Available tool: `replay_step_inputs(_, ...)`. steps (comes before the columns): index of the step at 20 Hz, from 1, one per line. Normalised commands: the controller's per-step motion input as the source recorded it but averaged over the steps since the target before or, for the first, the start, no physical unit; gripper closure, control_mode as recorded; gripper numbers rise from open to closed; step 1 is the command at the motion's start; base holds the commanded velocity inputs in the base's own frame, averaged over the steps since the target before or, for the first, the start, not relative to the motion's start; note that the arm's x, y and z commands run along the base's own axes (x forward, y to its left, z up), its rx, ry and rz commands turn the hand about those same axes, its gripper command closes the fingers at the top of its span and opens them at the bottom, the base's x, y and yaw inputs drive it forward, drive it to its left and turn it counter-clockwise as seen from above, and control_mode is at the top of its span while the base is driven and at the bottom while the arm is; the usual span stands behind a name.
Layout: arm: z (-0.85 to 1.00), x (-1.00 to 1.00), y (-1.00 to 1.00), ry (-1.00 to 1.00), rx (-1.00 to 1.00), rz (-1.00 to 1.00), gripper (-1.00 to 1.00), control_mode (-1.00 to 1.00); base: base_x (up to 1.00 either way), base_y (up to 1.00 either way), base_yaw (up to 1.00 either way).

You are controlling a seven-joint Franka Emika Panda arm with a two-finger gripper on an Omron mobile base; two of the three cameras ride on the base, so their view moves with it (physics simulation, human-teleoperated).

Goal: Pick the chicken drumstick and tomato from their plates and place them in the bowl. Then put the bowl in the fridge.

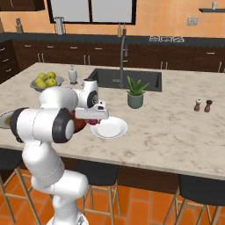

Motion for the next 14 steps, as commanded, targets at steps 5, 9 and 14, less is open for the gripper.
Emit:
replay_step_inputs(5, 0.36, -0.03, 0.88, 0.17, 0.0, 0.1, 1.0, -1.0, 0.0, 0.0, 0.0)
replay_step_inputs(9, 0.06, 0.61, 0.97, 0.26, 0.0, 0.08, 1.0, -1.0, 0.0, 0.0, 0.0)
replay_step_inputs(14, -0.27, 0.88, 0.69, 0.09, 0.0, 0.0, 1.0, -1.0, 0.0, 0.0, 0.0)
